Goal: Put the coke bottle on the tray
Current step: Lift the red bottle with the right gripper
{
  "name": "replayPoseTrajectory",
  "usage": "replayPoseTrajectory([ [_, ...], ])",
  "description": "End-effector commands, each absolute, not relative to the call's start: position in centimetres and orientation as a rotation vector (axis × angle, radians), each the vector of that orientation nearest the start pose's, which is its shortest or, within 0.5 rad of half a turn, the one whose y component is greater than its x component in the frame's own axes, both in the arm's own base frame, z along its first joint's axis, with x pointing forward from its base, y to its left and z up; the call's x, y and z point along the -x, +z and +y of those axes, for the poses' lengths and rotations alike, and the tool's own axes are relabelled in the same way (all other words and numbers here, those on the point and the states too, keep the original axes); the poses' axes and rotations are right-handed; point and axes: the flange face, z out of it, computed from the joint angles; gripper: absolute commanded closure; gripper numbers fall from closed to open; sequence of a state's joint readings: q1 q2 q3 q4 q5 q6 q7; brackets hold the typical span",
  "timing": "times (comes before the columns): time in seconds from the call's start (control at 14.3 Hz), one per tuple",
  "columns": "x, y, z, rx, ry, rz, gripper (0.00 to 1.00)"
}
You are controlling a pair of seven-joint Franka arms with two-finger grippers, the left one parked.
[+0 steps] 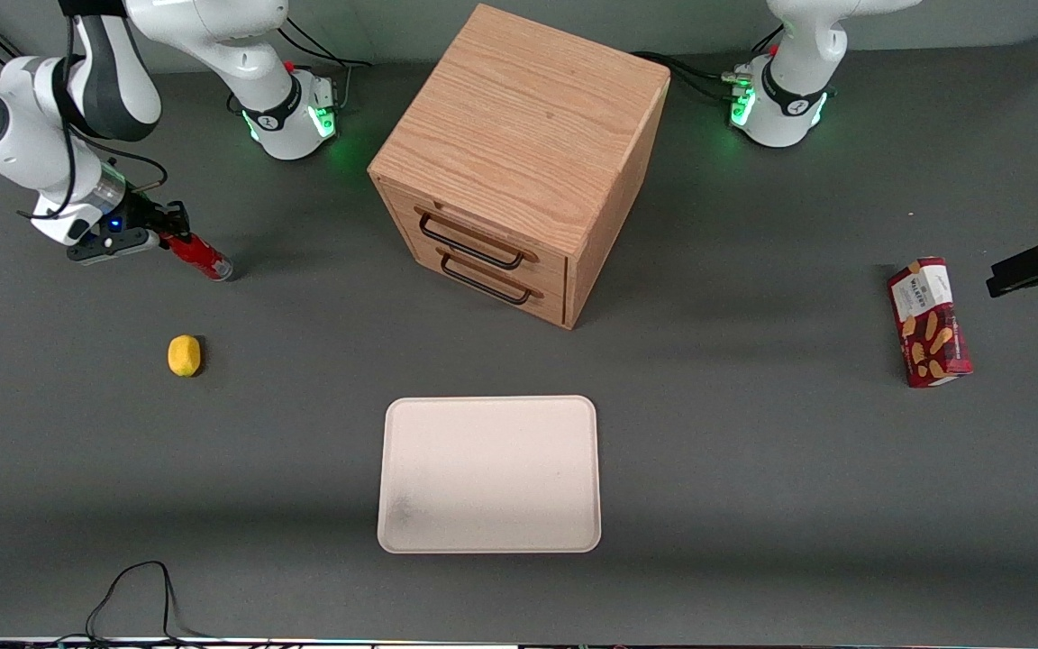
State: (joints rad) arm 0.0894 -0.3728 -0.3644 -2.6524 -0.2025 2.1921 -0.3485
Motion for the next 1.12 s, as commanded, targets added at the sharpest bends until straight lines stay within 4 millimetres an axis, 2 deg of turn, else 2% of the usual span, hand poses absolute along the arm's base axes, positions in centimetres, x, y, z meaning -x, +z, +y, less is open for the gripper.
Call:
replayPoseTrajectory([
  [0.0, -39.2, 40.7, -10.7, 3.150, 0.178, -0.412, 1.00],
  [0.35, -42.1, 52.3, -9.6, 3.188, 0.167, -0.422, 1.00],
  [0.49, -42.8, 57.2, -9.4, 3.158, 0.128, -0.385, 1.00],
  [0.63, -43.3, 61.3, -9.1, 3.152, 0.113, -0.367, 1.00],
  [0.77, -44.0, 64.0, -8.9, 3.126, 0.093, -0.352, 1.00],
  [0.84, -44.4, 64.7, -8.8, 3.117, 0.088, -0.350, 1.00],
  [1.05, -47.8, 64.9, -7.7, 3.086, 0.069, -0.355, 1.00],
])
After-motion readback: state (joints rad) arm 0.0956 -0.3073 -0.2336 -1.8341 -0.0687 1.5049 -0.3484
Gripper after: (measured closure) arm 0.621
